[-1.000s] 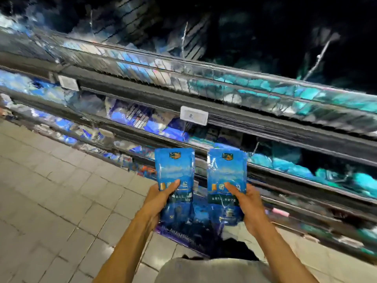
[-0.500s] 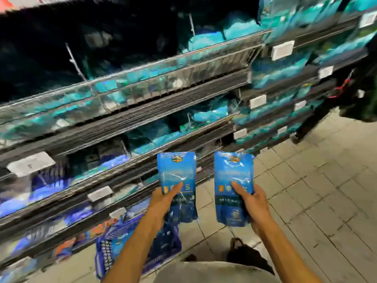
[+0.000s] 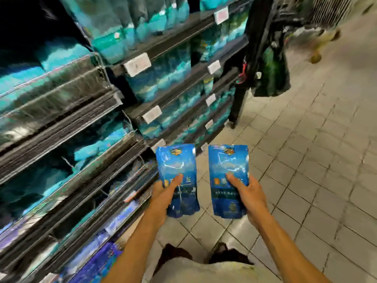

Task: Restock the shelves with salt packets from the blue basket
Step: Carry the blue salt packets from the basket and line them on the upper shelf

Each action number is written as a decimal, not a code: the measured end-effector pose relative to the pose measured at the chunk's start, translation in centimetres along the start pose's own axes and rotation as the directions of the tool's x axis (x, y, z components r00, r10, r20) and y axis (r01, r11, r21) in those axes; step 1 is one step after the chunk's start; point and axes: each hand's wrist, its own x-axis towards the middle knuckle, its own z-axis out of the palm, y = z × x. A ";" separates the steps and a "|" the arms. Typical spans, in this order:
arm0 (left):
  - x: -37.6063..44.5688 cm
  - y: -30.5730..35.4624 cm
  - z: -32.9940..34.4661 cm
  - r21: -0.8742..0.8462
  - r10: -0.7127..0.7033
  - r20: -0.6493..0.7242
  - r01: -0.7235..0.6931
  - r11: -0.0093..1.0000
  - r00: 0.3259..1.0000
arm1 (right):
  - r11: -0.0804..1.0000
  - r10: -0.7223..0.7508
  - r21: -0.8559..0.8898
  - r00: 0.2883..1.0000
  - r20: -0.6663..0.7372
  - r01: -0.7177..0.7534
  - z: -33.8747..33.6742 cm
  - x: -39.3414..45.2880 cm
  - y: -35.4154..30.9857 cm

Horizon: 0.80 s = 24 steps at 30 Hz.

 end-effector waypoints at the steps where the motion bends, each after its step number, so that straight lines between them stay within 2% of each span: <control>1: 0.3 0.5 1.6 0.007 0.002 0.012 -0.002 1.000 1.000 | 1.000 -0.004 0.009 1.000 -0.014 0.004 -1.1 0.9 -0.6; 4: 1.4 2.0 5.4 -0.007 0.014 0.070 -0.013 1.000 0.997 | 1.000 -0.013 0.025 1.000 -0.020 0.013 -3.5 3.6 -2.3; 10: 5.3 5.3 9.4 0.016 0.038 0.086 -0.039 0.999 0.996 | 0.999 -0.024 0.045 1.000 0.009 0.024 -4.8 9.3 -5.4; 18: 14.0 11.6 12.8 -0.030 0.069 0.064 -0.068 0.997 0.996 | 0.995 -0.100 0.013 0.994 0.051 0.099 -2.3 19.2 -10.8; 24: 19.8 18.2 15.4 -0.051 0.160 0.090 -0.156 0.986 0.983 | 0.986 -0.167 0.030 0.983 0.071 0.165 1.1 26.1 -17.7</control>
